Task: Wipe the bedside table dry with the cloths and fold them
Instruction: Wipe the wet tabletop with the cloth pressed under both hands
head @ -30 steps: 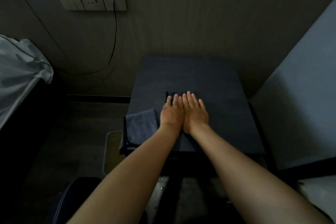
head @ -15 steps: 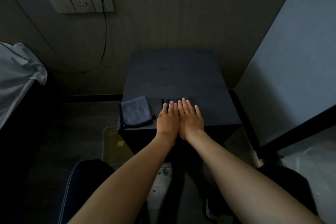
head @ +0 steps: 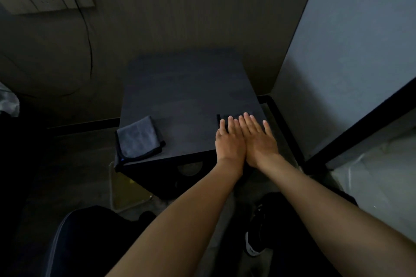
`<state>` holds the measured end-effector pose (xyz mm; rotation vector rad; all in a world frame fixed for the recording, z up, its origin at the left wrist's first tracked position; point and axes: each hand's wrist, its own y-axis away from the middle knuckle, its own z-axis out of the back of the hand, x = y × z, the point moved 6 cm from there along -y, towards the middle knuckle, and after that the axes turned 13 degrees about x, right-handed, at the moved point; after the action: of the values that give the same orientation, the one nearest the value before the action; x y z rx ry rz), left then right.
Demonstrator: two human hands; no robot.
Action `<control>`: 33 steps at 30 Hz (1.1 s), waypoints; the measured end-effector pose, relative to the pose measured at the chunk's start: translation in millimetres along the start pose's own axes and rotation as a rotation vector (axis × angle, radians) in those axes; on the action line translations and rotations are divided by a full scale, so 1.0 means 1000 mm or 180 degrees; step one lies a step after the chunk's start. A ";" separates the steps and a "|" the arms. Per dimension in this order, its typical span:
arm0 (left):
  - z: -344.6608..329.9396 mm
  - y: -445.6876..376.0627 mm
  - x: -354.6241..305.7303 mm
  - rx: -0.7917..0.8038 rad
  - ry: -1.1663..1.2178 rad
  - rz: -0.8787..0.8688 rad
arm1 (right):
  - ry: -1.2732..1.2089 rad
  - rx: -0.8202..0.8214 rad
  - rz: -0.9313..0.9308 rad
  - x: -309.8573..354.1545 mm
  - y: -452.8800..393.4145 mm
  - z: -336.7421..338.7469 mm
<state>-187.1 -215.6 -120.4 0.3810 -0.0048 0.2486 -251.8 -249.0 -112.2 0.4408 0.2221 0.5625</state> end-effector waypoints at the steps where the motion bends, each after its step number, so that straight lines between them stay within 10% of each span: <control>1: 0.003 -0.004 -0.005 -0.0011 0.0044 -0.0011 | -0.0015 0.0035 -0.0011 -0.008 -0.003 0.001; 33: 0.129 -0.311 0.089 -0.0087 -0.0046 0.0006 | -0.0131 -0.0073 0.0131 -0.036 -0.320 0.155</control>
<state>-20.5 -520.8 -110.4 0.3558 -0.0229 0.2475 -83.6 -564.1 -119.7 0.4352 0.1672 0.5951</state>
